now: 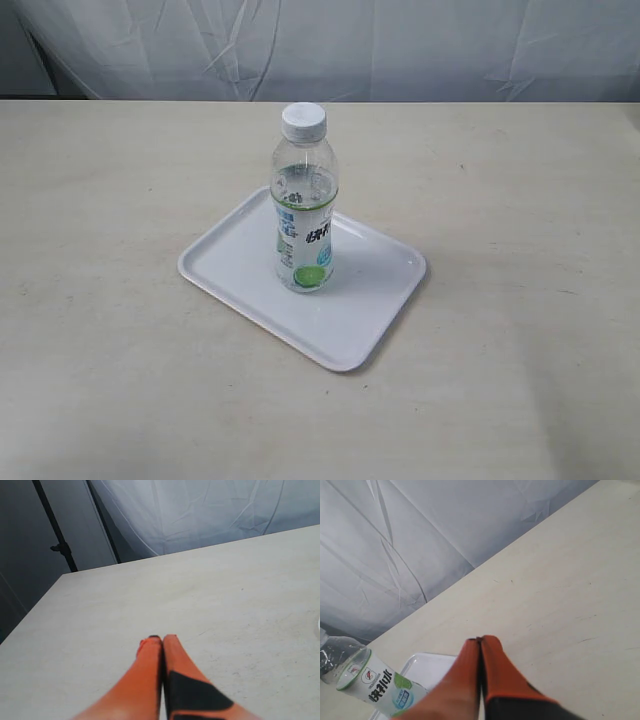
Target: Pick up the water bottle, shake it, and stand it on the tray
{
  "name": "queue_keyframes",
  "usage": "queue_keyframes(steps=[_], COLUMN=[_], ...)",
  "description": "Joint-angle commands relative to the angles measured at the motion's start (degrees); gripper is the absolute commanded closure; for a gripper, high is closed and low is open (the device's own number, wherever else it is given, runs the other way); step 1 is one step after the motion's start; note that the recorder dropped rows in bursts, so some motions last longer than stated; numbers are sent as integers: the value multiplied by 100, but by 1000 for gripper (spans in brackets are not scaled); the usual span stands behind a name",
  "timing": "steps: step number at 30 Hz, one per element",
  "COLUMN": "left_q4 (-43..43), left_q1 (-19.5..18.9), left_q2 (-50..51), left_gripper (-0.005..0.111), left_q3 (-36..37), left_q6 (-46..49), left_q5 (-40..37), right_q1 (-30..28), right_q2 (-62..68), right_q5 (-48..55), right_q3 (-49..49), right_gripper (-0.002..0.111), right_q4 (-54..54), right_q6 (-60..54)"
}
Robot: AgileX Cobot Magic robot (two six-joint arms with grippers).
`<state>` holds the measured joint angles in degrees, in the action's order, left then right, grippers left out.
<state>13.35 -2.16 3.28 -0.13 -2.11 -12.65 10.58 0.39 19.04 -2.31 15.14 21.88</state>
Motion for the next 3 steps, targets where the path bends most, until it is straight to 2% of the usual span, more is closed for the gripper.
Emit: queue_keyframes(steps=[1, 3], left_q4=[-21, -21], left_q1=[-5, -5], left_q2=[-24, -24], left_gripper=[107, 107], left_q3=[13, 13], left_q6=[-47, -47], left_q5=[75, 75], right_q1=[-30, -30], right_q2=[-39, -39], right_q5=[-64, -64], right_q3=[35, 35], right_gripper=[106, 106], right_q4=[-23, -23], right_q6=[-44, -44])
